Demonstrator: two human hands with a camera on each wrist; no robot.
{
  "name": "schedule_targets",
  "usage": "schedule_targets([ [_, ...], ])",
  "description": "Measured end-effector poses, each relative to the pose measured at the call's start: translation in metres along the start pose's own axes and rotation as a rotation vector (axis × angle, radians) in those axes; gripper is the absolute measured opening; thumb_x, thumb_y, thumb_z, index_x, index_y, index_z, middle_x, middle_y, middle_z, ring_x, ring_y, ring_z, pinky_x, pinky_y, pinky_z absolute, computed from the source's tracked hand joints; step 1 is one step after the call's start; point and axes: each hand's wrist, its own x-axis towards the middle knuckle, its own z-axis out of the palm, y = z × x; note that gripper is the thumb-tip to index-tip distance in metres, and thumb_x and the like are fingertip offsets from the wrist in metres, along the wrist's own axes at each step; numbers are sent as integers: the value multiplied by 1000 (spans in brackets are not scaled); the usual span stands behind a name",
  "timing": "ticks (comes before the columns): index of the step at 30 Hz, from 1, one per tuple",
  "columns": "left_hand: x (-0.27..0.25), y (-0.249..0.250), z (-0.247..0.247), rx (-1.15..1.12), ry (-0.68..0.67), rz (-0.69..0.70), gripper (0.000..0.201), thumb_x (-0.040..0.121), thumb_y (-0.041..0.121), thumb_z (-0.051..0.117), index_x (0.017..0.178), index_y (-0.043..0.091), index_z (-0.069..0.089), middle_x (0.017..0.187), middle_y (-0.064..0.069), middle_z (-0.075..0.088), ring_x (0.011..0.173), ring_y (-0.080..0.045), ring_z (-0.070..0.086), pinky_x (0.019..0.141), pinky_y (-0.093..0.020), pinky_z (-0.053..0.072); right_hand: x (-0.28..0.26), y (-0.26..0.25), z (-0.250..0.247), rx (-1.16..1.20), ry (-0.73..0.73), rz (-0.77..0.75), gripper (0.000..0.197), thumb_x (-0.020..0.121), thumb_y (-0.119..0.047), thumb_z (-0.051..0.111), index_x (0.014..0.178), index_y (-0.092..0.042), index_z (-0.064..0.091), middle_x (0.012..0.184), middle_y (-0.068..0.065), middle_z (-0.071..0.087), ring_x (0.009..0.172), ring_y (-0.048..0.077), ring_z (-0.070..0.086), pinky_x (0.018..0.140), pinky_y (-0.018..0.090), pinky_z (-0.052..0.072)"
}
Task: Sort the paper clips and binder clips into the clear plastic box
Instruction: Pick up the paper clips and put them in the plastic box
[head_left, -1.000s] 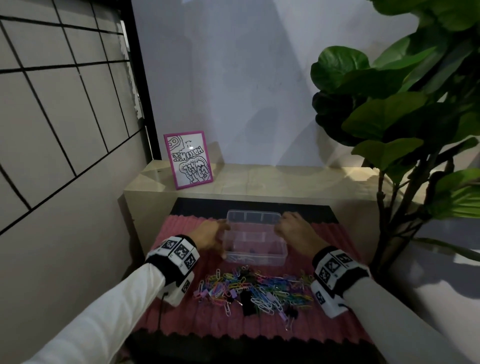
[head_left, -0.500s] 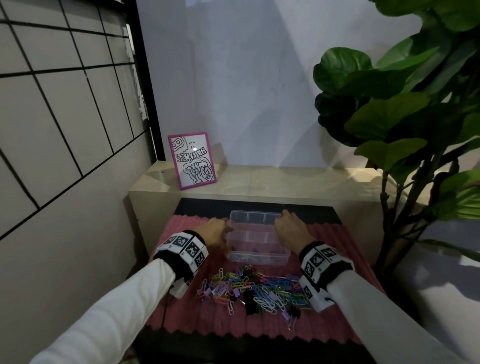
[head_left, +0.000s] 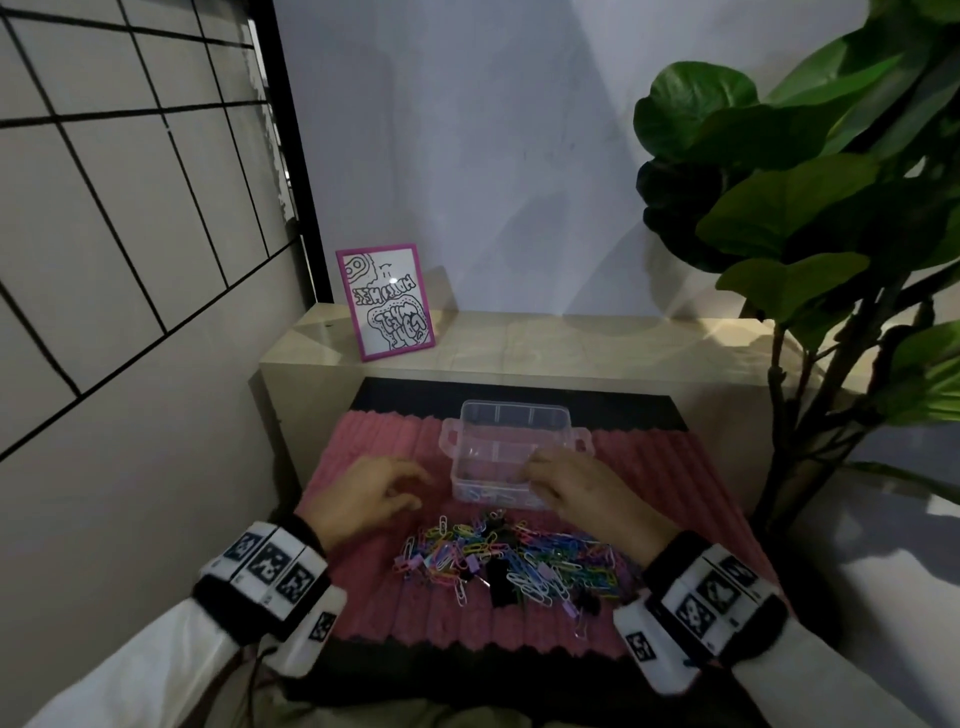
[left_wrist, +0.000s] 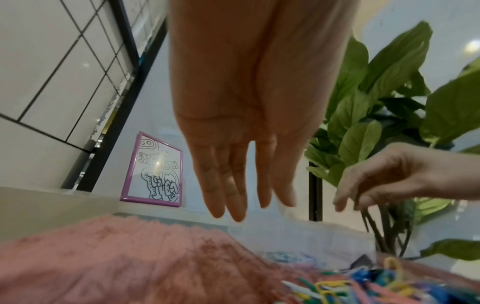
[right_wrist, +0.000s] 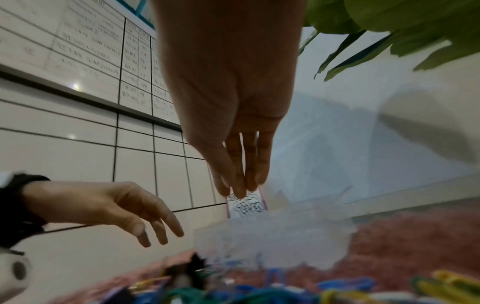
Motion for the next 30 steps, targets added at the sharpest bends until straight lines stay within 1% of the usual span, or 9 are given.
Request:
schedule_targets([
  [3, -11, 9, 3, -9, -40, 35, 26, 86, 13, 58, 110, 20, 64, 115, 4, 66, 96, 2, 56, 85, -9, 41, 7, -16, 10, 71, -66, -53, 23, 92, -10, 51, 107, -10, 67, 109, 3, 67, 97, 15, 62, 79, 18, 42],
  [6, -8, 21, 14, 38, -113, 56, 33, 84, 19, 61, 116, 20, 59, 119, 3, 60, 104, -5, 54, 83, -8, 35, 22, -24, 21, 69, -103, -81, 20, 91, -7, 50, 99, -6, 68, 102, 7, 68, 92, 19, 62, 80, 30, 48],
  [9, -2, 26, 28, 53, -220, 46, 57, 73, 29, 72, 125, 16, 51, 125, -1, 51, 113, -15, 50, 89, -19, 37, 34, -28, 32, 56, -129, -80, 16, 89, -8, 53, 97, -8, 66, 97, 9, 66, 88, 21, 61, 77, 35, 51],
  [11, 2, 25, 33, 57, -238, 19, 65, 68, 27, 76, 126, 12, 49, 127, -5, 48, 115, -21, 48, 92, -23, 37, 39, -32, 38, 27, -193, -63, 15, 89, -13, 55, 101, -8, 63, 101, 9, 64, 91, 23, 60, 81, 39, 51],
  [16, 7, 21, 25, 17, -202, -55, 62, 63, 19, 80, 116, 7, 51, 113, -6, 60, 103, -22, 57, 69, -14, 33, 42, -40, 47, -60, -291, -69, 22, 88, -12, 55, 108, -5, 59, 113, 11, 59, 100, 25, 58, 85, 41, 50],
  [21, 1, 7, 21, -148, -140, -96, 51, 65, 14, 79, 111, 12, 56, 95, 8, 57, 88, -11, 55, 58, 0, 37, 41, -39, 38, 46, -248, 12, 10, 84, -6, 60, 93, -8, 64, 101, 8, 64, 90, 18, 59, 70, 21, 39],
  [25, -3, -1, 16, -214, -120, -145, 39, 66, 18, 78, 103, 15, 65, 85, 12, 60, 76, -1, 53, 61, -5, 37, 42, -33, 32, 277, -150, 96, 6, 79, -4, 66, 85, -5, 69, 91, 11, 71, 65, -3, 54, 55, -2, 35],
  [28, -3, -6, 15, -221, -127, -132, 33, 66, 23, 78, 97, 22, 69, 79, 1, 61, 67, -8, 48, 60, -19, 33, 40, -30, 28, 473, -72, 153, 8, 77, 1, 68, 84, 2, 69, 84, 18, 72, 52, -15, 56, 55, -3, 37],
  [30, -4, -8, 15, -239, -119, -124, 30, 66, 25, 78, 95, 24, 70, 77, -5, 61, 66, -13, 47, 59, -21, 31, 38, -28, 26, 583, -43, 191, 8, 79, 2, 66, 86, 5, 69, 80, 16, 71, 51, -13, 58, 54, 2, 42],
])
